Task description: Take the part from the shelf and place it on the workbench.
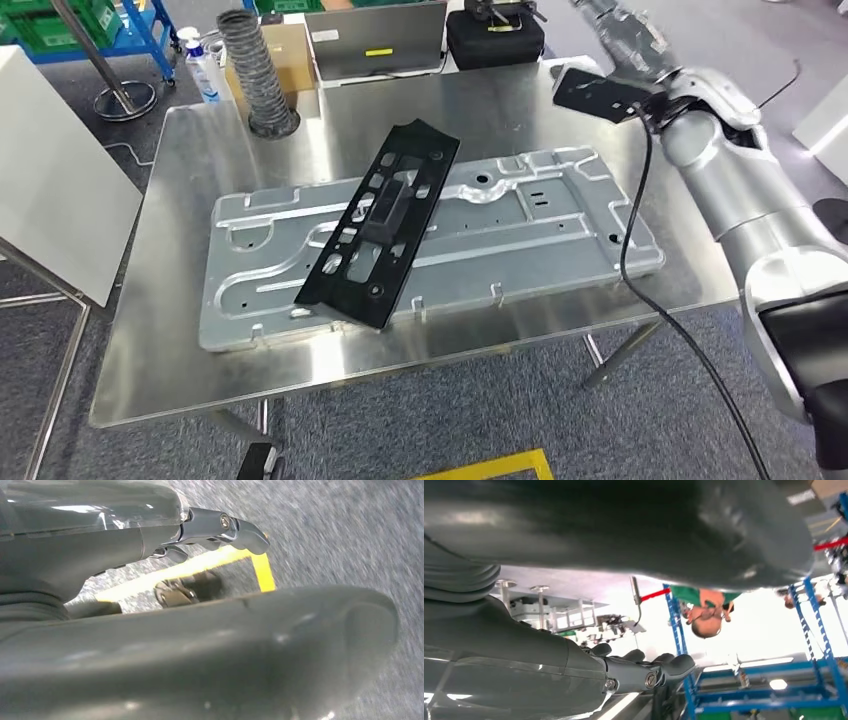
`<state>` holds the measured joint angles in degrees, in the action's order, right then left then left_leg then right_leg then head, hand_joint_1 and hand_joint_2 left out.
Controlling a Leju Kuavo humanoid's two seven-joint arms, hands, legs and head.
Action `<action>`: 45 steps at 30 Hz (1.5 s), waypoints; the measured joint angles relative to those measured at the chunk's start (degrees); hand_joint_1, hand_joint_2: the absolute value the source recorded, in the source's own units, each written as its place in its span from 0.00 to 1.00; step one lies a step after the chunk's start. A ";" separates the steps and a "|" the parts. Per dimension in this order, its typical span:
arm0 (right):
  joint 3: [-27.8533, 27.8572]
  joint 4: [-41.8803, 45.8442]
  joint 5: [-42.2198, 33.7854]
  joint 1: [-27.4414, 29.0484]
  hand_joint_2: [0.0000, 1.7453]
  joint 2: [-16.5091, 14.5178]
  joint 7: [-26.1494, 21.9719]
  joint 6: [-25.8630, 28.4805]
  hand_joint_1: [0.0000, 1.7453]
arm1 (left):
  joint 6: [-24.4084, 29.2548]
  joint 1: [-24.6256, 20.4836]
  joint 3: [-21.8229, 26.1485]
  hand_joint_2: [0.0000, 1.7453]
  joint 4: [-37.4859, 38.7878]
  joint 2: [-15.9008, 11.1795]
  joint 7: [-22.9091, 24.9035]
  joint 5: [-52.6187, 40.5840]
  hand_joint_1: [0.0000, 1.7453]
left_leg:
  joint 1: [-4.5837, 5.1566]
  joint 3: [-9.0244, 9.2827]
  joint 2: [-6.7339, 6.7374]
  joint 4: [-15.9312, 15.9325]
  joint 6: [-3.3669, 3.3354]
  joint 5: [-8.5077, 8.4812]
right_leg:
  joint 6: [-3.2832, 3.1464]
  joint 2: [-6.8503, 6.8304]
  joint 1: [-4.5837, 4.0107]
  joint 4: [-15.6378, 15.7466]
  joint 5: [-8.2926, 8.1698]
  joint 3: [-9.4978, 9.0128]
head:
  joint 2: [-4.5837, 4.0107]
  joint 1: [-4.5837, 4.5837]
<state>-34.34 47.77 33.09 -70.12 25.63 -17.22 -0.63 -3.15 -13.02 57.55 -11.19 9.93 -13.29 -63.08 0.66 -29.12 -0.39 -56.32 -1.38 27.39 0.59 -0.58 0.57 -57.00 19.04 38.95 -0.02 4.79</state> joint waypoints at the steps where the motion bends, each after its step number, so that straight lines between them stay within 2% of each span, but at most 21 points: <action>1: 0.65 -0.23 -0.47 0.32 0.00 0.84 -0.19 0.43 0.00 | 0.01 0.06 0.02 0.00 0.00 -0.01 -0.02 0.07 0.00 | -0.09 -0.21 0.10 0.63 -0.36 -0.85 | 0.29 0.10 0.04 -0.18 0.51 0.27 | 0.00 0.00; 3: 2.43 -0.97 -1.75 1.14 0.00 3.20 -0.72 1.42 0.00 | 0.01 0.08 0.03 0.00 0.00 -0.01 -0.05 0.13 0.00 | -0.41 -1.11 0.23 1.56 -0.94 -2.53 | 0.82 0.43 0.12 -3.66 4.44 1.62 | 0.00 -0.01; 5: 4.70 -2.02 -3.48 2.75 0.00 5.89 -1.69 2.72 0.00 | -0.01 0.27 0.05 0.00 0.00 -0.01 -0.04 0.20 0.00 | -0.42 -2.49 0.14 1.47 -1.10 -3.62 | 1.44 0.58 0.38 -11.06 9.59 3.65 | 0.00 -0.01; 7: 7.38 -3.52 -5.05 5.33 0.00 8.65 -3.31 4.20 0.00 | 0.00 0.70 0.08 0.00 0.00 -0.01 -0.04 0.35 0.00 | -0.60 -4.05 0.07 0.97 -0.87 -4.45 | 2.13 0.58 0.83 -16.09 10.86 4.04 | 0.00 -0.01; 9: 10.17 -5.21 -5.85 7.57 0.00 10.88 -4.72 5.43 0.00 | 0.01 1.00 0.10 0.00 0.00 -0.02 -0.07 0.50 0.00 | -0.89 -5.70 0.07 -0.02 -0.45 -4.97 | 2.87 0.50 1.49 -13.25 8.52 0.63 | 0.00 -0.02; 11: 13.00 -6.77 -6.33 9.35 0.00 12.51 -5.39 6.68 0.00 | 0.07 0.99 0.14 0.00 -0.02 -0.14 -0.13 0.55 0.00 | -0.96 -7.21 0.13 -1.24 0.19 -5.21 | 3.46 0.51 1.86 -5.92 7.75 -4.44 | 0.00 -0.01; 13: 15.92 -8.44 -6.71 11.63 0.00 13.96 -5.93 8.03 0.00 | 0.16 0.93 0.20 0.00 -0.04 -0.31 -0.21 0.58 0.00 | -0.79 -8.19 0.05 -1.94 0.94 -5.67 | 3.02 0.57 1.63 -2.08 8.38 -6.53 | 0.00 0.01; 15: 18.70 -10.19 -7.14 14.48 0.00 15.11 -6.57 9.31 0.00 | 0.28 1.16 0.31 0.00 -0.04 -0.42 -0.34 0.67 0.00 | -0.83 -8.76 -0.11 -2.01 1.58 -6.35 | 1.76 0.46 1.39 -1.93 7.83 -5.91 | 0.00 0.03; 17: 21.53 -11.82 -7.79 17.62 0.00 15.99 -7.44 10.60 0.00 | 0.40 1.51 0.45 0.00 -0.04 -0.46 -0.45 0.89 0.00 | -1.06 -9.77 -0.04 -3.47 2.08 -4.32 | 0.53 0.15 1.33 -1.83 6.85 -4.86 | 0.00 0.03; 21: 27.66 -14.37 -8.49 23.80 0.00 17.42 -9.58 12.52 0.00 | 0.44 1.88 0.73 0.00 -0.04 -0.49 -0.58 1.30 0.00 | -1.08 -12.43 0.09 -16.62 2.26 6.52 | -0.69 -0.26 0.77 -1.75 4.46 -2.04 | 0.00 0.03; 23: 29.60 -15.21 -8.26 25.63 0.00 17.71 -9.75 12.71 0.00 | 0.48 1.86 0.85 0.00 -0.04 -0.51 -0.61 1.42 0.00 | -0.72 -10.70 0.07 -18.99 1.53 6.23 | -0.87 -0.12 0.29 -1.77 3.22 -0.52 | 0.00 0.03; 24: 30.54 -15.54 -8.18 26.46 0.00 17.85 -9.55 12.86 0.00 | 0.52 1.82 0.91 0.00 -0.04 -0.54 -0.65 1.52 0.00 | -0.31 -8.33 0.06 -17.12 0.79 4.76 | -0.92 0.00 0.04 -1.76 2.62 0.13 | 0.00 0.04; 27: 34.25 -16.66 -8.96 29.96 0.00 18.04 -9.02 14.38 0.00 | 0.74 1.56 1.17 0.00 -0.19 -1.04 -0.94 1.81 0.00 | 1.46 1.47 0.04 -4.57 -1.92 3.21 | -0.82 -0.01 -0.28 -1.54 0.98 1.10 | 0.00 0.03; 30: 39.32 -18.22 -11.15 36.53 0.00 17.61 -10.06 15.78 0.00 | 0.79 1.60 1.36 0.00 -0.31 -1.21 -1.11 1.97 0.00 | 1.94 4.33 -0.03 1.23 -2.21 3.20 | -0.02 -0.57 -0.17 -0.19 -1.06 0.68 | 0.00 0.02; 32: 43.74 -19.64 -13.20 41.92 0.00 16.43 -11.16 15.85 0.00 | 0.83 1.82 1.42 0.00 -0.31 -1.14 -0.90 2.07 0.00 | 1.65 3.71 -0.05 2.49 -2.43 1.07 | 0.50 -0.40 -0.21 0.10 -0.36 0.90 | 0.00 0.02; 36: 53.59 -24.37 -18.09 50.69 0.00 9.97 -11.30 13.89 0.00 | 0.95 1.97 1.48 0.00 -0.31 -1.10 -0.52 2.17 0.00 | 1.07 0.25 0.17 3.00 -2.40 -2.64 | 1.64 0.45 0.36 -11.29 10.48 3.39 | 0.00 0.03; 38: 57.73 -26.65 -20.24 54.38 0.00 5.72 -9.98 12.87 0.00 | 0.95 2.02 1.48 0.00 -0.31 -1.05 -0.46 1.99 0.00 | 0.85 -2.20 0.39 2.07 -1.96 -3.74 | 2.35 0.45 1.11 -16.30 10.00 3.00 | 0.00 0.02; 40: 61.18 -28.61 -22.08 57.07 0.00 1.49 -7.37 11.78 0.00 | 0.95 1.93 1.46 0.00 -0.31 -1.02 -0.25 1.65 0.00 | 0.55 -4.82 0.64 0.41 -1.32 -4.41 | 3.23 0.32 2.09 -14.01 7.21 -0.92 | 0.00 0.00; 41: 62.80 -29.49 -22.82 58.07 0.00 -0.66 -5.71 11.08 0.00 | 0.95 1.81 1.43 0.00 -0.33 -1.08 -0.10 1.48 0.00 | 0.45 -6.05 0.77 -0.57 -0.92 -4.61 | 3.72 0.21 2.33 -10.32 7.59 -4.08 | 0.00 0.00; 43: 65.67 -31.07 -23.85 59.97 0.00 -5.14 -2.08 9.60 0.00 | 0.95 1.50 1.33 0.00 -0.37 -1.14 0.24 1.21 0.00 | 0.36 -7.60 1.00 -2.11 -0.03 -4.97 | 3.22 0.28 2.19 -3.95 10.04 -8.53 | 0.00 0.01; 45: 67.65 -32.48 -24.53 61.84 0.00 -9.64 1.63 8.01 0.00 | 1.00 1.38 1.27 0.00 -0.39 -1.12 0.55 1.07 0.00 | 0.16 -8.05 1.16 -2.43 0.90 -5.72 | 1.55 0.52 1.59 -2.19 10.81 -8.98 | 0.00 0.04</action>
<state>33.31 15.30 8.56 -8.28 15.99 -15.59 7.39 -2.15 -11.65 58.82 -11.58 8.81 -12.74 -62.01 0.82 -37.17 0.77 -58.75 -0.48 21.68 2.14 -0.06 2.16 -59.19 29.85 29.97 -0.02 4.83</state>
